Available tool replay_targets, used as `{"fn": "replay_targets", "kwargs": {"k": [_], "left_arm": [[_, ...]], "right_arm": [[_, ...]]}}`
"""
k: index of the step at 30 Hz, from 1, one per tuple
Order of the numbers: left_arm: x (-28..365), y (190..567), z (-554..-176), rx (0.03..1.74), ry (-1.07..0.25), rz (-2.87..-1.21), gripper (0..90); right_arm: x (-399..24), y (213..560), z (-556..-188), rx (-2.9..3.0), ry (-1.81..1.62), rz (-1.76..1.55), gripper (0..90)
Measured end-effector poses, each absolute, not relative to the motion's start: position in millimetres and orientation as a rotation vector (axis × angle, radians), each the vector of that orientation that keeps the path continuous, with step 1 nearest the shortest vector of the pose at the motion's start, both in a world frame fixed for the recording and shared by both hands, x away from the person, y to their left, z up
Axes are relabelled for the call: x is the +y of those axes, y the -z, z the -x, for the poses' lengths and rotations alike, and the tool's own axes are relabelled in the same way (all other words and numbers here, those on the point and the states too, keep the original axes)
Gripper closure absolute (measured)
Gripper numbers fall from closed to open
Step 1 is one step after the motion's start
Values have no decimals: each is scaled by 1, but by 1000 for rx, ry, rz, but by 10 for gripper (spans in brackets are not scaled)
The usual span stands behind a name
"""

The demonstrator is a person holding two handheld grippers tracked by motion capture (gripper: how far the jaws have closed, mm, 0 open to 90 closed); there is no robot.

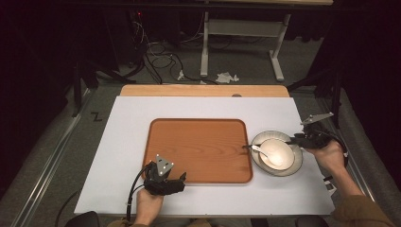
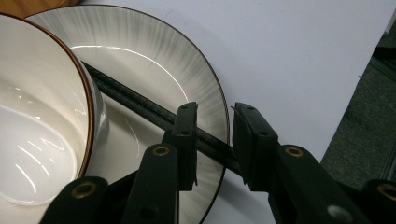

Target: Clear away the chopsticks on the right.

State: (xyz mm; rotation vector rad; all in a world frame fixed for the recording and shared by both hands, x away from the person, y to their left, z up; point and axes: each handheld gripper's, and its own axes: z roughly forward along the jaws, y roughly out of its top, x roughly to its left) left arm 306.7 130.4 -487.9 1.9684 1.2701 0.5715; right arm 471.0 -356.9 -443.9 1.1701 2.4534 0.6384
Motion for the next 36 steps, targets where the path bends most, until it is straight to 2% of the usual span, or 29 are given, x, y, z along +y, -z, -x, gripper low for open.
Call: {"fn": "replay_targets", "kwargs": {"k": [14,19,26,36], "left_arm": [[131,487,-305,1267,-559,-1968,164],[130,488,-305,1269,-558,-1971,164],[130,488,-305,1266,-556,-1974,164],[129,488,-304,1258,-560,-1976,164]], "right_arm": [[-348,449,-485,2504,-554,-1184,700],[-346,449,-486,2528,-547,-1174,745],[-345,450,-486,2544,-545,-1166,748],[-347,455,-487,2553,-534,-1161,812]]}}
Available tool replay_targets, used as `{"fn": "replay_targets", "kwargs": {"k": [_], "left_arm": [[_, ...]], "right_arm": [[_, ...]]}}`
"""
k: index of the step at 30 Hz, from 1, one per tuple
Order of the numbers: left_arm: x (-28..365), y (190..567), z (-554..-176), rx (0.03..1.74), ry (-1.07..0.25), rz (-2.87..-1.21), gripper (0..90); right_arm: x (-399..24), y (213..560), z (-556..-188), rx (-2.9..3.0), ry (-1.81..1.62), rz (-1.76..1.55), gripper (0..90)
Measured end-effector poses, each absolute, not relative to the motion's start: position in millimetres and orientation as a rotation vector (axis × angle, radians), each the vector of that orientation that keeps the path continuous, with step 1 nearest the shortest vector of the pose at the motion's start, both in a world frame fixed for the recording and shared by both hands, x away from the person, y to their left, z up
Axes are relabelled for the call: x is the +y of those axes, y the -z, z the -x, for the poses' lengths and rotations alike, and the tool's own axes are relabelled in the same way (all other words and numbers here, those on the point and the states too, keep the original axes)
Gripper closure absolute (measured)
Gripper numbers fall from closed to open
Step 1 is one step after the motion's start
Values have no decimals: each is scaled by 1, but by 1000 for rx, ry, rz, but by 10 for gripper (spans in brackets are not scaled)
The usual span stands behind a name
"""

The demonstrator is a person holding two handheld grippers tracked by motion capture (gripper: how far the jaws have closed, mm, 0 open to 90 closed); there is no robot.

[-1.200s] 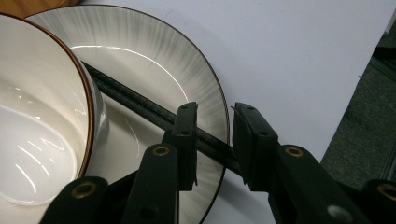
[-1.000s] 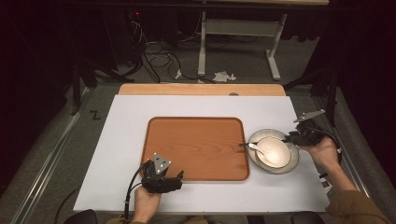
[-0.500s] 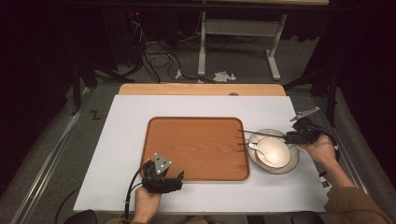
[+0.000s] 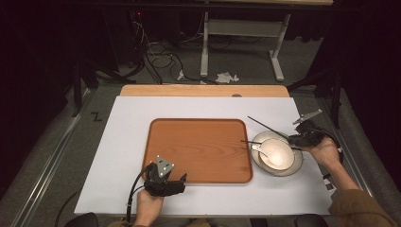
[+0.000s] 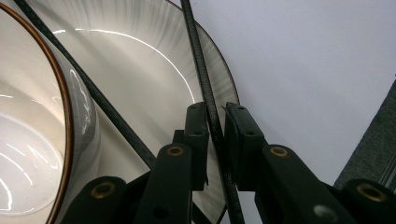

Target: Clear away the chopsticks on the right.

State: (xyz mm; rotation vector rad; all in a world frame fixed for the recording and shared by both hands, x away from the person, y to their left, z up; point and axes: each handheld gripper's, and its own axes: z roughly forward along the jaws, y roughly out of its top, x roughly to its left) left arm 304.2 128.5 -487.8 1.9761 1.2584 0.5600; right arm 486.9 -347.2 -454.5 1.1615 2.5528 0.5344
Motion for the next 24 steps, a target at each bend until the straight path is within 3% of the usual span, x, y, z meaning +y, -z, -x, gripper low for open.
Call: {"fn": "replay_targets", "kwargs": {"k": [3,13,24], "left_arm": [[128,488,-304,1257,-559,-1977,164],[126,488,-306,1249,-548,-1993,165],[118,488,-312,1205,-527,-2011,164]], "right_arm": [[-348,455,-486,2546,-544,-1148,854],[-351,452,-481,2493,-593,-1143,865],[-341,424,-451,2427,-710,-1087,864]]}}
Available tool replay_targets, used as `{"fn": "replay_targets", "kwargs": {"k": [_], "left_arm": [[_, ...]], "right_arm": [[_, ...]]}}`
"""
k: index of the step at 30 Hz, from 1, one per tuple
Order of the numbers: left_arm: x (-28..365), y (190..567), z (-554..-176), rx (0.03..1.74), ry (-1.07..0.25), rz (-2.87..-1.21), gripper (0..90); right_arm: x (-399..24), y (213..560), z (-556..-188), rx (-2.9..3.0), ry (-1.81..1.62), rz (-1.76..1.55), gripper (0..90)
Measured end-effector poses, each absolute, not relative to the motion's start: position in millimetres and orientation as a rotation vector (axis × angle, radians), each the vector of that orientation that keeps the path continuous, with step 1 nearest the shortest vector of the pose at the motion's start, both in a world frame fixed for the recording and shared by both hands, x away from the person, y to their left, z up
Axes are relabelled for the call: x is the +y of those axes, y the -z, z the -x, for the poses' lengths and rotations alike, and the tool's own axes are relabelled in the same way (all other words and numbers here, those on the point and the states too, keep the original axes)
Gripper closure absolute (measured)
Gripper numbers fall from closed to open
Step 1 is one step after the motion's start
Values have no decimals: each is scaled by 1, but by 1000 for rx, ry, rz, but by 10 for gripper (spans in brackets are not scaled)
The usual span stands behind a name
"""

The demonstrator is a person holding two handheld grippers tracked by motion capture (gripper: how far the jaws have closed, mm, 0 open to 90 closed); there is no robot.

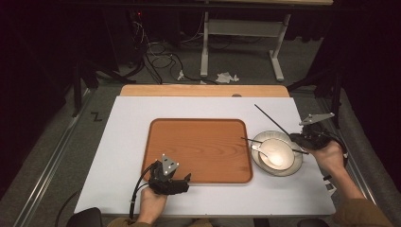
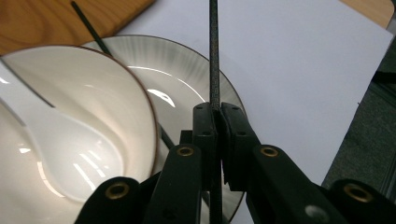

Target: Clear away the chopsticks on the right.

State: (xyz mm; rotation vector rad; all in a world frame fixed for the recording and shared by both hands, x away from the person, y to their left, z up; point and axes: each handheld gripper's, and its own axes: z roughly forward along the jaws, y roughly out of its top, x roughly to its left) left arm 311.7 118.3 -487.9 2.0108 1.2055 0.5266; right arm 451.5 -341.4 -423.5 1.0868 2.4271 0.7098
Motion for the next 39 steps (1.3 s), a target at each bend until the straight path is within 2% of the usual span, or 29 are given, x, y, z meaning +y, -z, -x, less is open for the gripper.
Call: {"fn": "replay_targets", "kwargs": {"k": [21,30,39], "left_arm": [[91,487,-336,1085,-462,-2062,164],[85,488,-339,1066,-465,-2081,165],[86,487,-337,1063,-474,-2082,164]], "right_arm": [[-292,386,-378,2415,-821,-1002,864],[-253,391,-355,2460,-876,-913,864],[-226,411,-356,2515,-897,-915,864]]}}
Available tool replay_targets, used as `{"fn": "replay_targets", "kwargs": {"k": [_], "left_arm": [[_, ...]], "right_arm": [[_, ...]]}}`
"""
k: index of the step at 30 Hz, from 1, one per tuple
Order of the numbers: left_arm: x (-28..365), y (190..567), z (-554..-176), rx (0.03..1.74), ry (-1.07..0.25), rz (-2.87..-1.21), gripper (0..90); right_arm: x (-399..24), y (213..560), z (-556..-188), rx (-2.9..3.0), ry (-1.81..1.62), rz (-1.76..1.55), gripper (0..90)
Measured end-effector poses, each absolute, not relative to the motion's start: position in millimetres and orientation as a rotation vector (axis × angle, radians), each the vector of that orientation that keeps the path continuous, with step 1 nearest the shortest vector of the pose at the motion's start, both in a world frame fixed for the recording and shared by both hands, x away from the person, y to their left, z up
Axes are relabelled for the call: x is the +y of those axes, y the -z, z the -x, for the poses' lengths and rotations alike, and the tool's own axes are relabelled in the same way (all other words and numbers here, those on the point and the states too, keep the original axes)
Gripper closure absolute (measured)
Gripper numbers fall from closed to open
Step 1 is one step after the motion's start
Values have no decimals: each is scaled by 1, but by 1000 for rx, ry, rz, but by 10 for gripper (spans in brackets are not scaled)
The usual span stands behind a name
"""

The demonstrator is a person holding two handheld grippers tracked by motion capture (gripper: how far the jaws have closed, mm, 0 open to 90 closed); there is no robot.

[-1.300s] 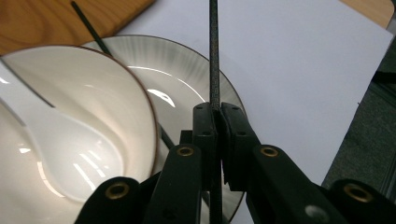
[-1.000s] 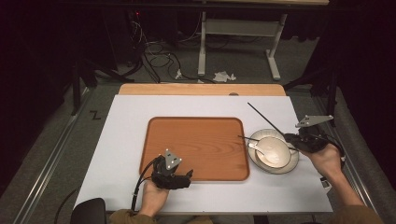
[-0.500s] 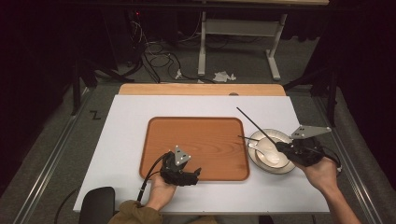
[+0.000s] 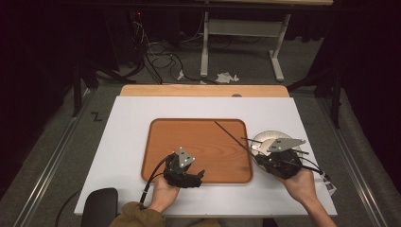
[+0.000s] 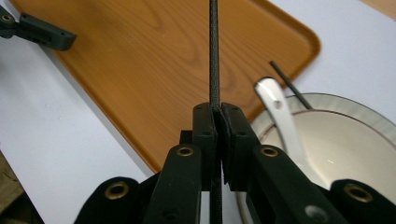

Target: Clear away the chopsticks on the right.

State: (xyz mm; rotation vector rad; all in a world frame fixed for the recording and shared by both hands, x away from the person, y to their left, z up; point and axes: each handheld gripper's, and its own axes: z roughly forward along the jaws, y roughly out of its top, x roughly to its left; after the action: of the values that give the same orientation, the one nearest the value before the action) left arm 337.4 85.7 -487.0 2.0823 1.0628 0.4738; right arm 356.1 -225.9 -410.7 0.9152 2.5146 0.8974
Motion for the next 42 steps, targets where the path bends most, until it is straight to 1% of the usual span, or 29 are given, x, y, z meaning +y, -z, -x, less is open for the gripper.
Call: {"fn": "replay_targets", "kwargs": {"k": [8,16,30,35,37,39,42], "left_arm": [[84,488,-336,1055,-476,-2098,165],[88,488,-334,1067,-483,-2091,165],[95,489,-328,1098,-492,-2082,165],[94,489,-329,1100,-491,-2083,165],[94,490,-330,1098,-491,-2086,165],[93,490,-329,1092,-492,-2092,165],[93,490,-329,1092,-491,-2090,165]], "right_arm": [[-196,446,-363,2555,-785,-899,863],[-182,467,-376,2585,-718,-913,862],[-172,487,-391,2638,-667,-921,855],[-175,488,-392,2638,-647,-948,819],[-176,488,-392,2635,-652,-954,823],[-177,489,-392,2626,-642,-948,845],[-177,489,-392,2617,-638,-962,847]]}}
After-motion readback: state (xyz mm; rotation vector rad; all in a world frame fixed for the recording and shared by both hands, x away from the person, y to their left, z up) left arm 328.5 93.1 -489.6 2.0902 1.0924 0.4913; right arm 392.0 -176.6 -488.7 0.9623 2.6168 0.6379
